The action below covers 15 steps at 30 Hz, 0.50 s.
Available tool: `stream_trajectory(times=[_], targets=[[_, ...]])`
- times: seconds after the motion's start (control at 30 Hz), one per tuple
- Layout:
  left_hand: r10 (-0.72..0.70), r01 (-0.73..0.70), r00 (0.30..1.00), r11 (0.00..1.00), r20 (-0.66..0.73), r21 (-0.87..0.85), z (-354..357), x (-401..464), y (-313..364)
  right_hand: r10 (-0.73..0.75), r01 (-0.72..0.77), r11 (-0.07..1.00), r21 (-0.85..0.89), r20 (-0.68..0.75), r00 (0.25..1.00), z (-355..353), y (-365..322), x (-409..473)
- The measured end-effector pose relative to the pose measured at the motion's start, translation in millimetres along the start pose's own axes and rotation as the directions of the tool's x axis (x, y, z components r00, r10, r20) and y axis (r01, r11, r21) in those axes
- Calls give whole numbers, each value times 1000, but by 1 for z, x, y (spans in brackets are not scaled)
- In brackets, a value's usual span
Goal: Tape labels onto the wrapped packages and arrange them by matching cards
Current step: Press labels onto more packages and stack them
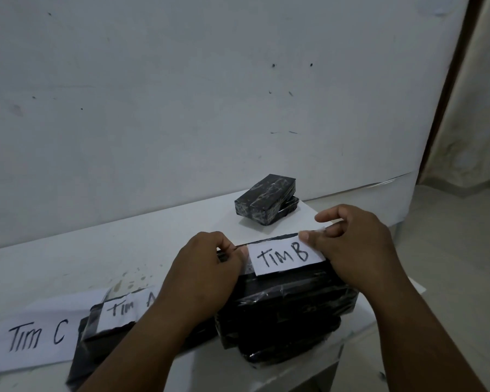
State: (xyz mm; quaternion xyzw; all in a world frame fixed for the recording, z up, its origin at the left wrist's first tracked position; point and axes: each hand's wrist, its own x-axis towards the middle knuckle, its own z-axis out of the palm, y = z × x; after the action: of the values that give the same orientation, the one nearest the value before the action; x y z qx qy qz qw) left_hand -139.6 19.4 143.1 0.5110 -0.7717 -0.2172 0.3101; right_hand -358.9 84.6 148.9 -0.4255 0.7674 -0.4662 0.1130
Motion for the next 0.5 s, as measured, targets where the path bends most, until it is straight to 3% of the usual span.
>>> stream_trajectory(times=[0.5], targets=[[-3, 0, 1000, 996, 26, 88, 8, -5, 1, 6, -7, 999, -39, -24, 1000, 11, 8, -6]])
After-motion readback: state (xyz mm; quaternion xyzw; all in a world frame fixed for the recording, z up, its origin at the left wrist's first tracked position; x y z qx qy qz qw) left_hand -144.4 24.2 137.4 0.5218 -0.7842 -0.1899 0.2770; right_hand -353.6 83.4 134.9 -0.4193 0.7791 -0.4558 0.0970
